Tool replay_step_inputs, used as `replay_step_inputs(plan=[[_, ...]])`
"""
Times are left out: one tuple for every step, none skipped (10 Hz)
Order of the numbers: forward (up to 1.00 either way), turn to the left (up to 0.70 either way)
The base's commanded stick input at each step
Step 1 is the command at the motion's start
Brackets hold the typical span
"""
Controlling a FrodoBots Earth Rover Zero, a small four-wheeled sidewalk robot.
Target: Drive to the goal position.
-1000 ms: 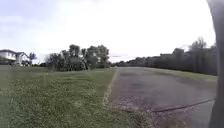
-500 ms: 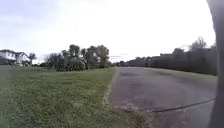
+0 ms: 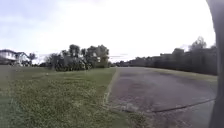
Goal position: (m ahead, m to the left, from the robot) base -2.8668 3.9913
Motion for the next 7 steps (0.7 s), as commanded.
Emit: replay_step_inputs(plan=[[0.02, 0.00], [0.00, 0.00], [0.00, 0.00], [0.00, 0.00], [0.01, 0.00], [0.03, 0.00], [0.02, 0.00]])
